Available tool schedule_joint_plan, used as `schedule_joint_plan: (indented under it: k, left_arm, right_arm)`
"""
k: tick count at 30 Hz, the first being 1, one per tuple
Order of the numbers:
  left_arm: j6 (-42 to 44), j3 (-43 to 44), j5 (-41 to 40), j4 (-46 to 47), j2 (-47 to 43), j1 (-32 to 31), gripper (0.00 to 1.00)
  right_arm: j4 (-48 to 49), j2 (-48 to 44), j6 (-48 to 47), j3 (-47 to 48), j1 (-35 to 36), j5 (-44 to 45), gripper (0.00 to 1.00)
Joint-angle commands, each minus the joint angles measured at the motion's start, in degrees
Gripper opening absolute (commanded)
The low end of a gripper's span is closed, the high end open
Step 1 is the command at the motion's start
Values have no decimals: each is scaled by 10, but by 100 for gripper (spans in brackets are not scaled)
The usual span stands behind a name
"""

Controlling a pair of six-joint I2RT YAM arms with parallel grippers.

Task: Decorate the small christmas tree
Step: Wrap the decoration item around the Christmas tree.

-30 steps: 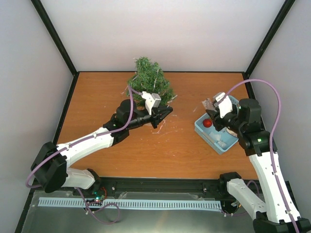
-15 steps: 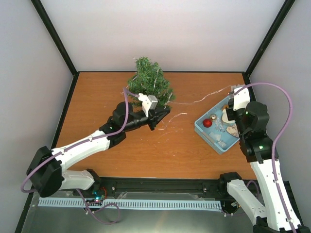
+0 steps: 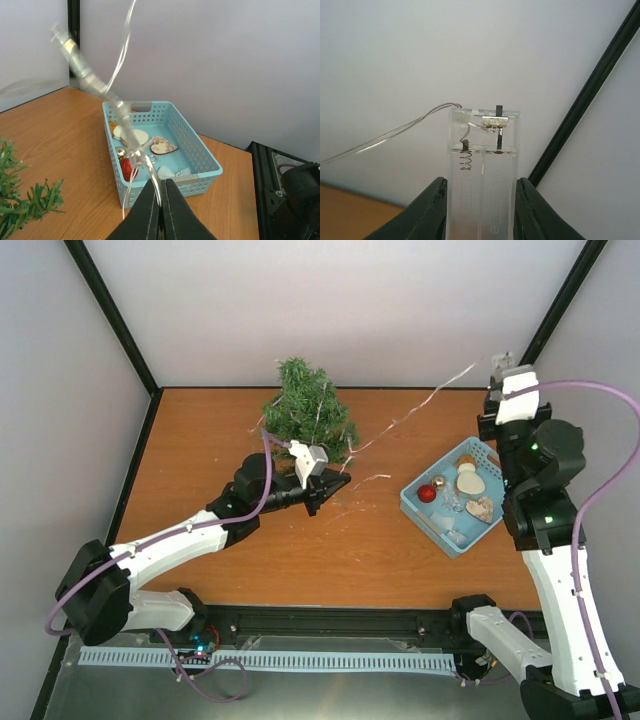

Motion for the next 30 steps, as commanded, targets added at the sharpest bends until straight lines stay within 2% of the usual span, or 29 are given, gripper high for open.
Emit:
schedule_joint_plan:
  k: [1, 6, 17, 20, 23, 30]
  left_arm:
    - [33, -7, 16, 17, 4, -5, 1]
    - [41, -7, 6, 15, 7, -5, 1]
    - [53, -5, 12, 15, 6, -5, 1]
    - [37, -5, 13, 27, 2, -5, 1]
    - [16, -3, 27, 40, -2, -5, 1]
    - [1, 5, 37, 44, -5, -5, 1]
  right_arm:
    - [105, 11, -15, 58, 2, -29, 13]
    - [104, 27, -15, 85, 1, -45, 15]
    - [77, 39, 24, 48, 1, -143, 15]
    - [53, 20, 62, -2, 1, -117, 15]
    - [58, -13, 92, -82, 1, -129, 15]
    - [20, -16, 124, -179, 1, -281, 15]
